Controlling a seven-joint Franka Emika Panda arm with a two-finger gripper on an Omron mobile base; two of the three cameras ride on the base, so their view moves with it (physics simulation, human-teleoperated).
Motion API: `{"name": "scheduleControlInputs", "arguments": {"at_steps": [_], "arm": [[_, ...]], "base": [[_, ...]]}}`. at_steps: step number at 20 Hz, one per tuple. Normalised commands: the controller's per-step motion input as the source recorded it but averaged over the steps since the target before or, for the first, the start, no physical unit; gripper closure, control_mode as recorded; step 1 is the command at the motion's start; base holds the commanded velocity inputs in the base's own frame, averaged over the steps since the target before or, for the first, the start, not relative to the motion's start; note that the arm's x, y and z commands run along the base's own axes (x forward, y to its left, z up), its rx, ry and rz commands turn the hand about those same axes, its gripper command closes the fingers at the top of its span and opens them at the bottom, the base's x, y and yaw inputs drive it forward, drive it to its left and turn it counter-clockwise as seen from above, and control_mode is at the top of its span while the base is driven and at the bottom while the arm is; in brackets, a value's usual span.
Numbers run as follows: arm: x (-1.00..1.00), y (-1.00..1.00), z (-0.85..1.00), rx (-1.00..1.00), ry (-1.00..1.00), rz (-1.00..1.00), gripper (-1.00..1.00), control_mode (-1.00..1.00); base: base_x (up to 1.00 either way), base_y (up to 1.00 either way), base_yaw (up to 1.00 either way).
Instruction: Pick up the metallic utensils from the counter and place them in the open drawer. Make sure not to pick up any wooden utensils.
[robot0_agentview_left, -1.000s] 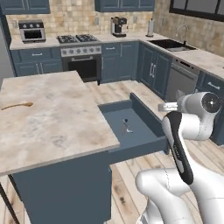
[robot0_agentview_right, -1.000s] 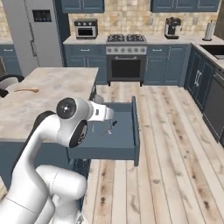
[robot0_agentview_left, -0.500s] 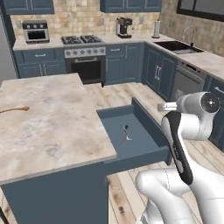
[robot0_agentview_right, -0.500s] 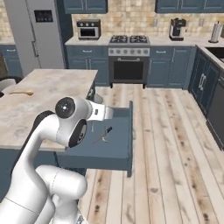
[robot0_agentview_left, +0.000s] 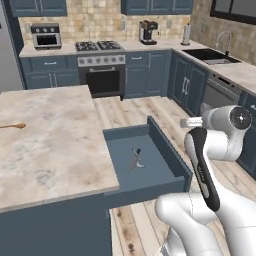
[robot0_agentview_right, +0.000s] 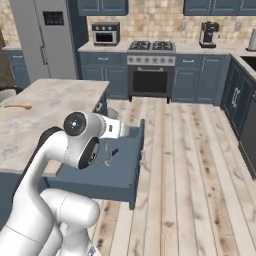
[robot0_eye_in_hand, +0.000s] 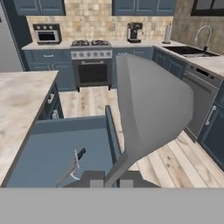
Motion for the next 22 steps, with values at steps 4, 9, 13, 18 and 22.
{"name": "scheduleControlInputs", "arguments": {"at_steps": [4,9,13,18,22], "arm": [[0.0,0.0,0.0,0.0,0.0,0.0,1.0,1.0],[0.0,0.0,0.0,0.0,0.0,0.0,1.0,1.0],[0.0,0.0,0.0,0.0,0.0,0.0,1.0,1.0],[0.0,0.0,0.0,0.0,0.0,0.0,1.0,1.0],[0.0,0.0,0.0,0.0,0.0,0.0,1.0,1.0]], "base": [[0.44,-0.12,0.12],[0.09,-0.06,0.08],[0.29,-0.09,0.05],[0.19,-0.08,0.12],[0.02,-0.23,0.24]]}}
